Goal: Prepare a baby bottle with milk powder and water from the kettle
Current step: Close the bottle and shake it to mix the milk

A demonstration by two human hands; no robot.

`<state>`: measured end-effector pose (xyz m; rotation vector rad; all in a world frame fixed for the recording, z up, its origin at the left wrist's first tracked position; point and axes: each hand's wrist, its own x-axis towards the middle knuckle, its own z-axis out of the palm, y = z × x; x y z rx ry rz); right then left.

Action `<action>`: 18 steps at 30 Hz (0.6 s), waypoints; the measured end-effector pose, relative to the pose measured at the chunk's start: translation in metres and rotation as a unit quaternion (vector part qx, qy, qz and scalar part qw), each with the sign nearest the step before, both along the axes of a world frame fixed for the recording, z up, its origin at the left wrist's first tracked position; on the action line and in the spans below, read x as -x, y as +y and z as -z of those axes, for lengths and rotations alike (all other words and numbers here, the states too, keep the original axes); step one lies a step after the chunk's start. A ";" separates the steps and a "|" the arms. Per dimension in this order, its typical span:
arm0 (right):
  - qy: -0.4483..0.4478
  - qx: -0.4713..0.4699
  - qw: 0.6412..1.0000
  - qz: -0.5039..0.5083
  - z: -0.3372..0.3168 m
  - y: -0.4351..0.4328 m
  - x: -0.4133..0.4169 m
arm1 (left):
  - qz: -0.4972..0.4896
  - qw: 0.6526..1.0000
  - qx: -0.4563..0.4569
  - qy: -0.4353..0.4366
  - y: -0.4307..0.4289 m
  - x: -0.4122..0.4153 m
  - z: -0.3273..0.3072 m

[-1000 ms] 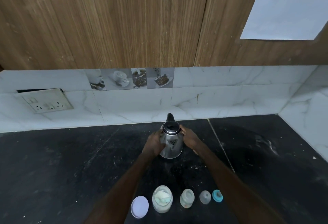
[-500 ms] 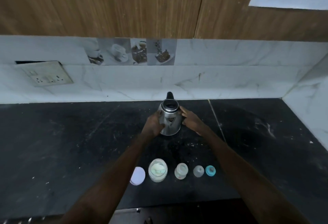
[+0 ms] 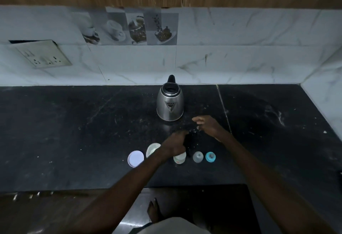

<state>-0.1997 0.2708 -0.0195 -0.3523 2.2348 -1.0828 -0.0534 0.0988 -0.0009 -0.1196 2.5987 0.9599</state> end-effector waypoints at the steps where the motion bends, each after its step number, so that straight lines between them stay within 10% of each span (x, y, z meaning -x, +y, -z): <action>1: -0.003 -0.005 1.000 0.002 0.002 0.006 -0.003 | 0.010 1.000 0.016 -0.004 0.007 -0.005 0.005; 18: 0.136 -0.266 0.936 -0.187 0.069 0.072 -0.067 | -0.115 0.990 0.077 0.015 0.051 -0.047 0.048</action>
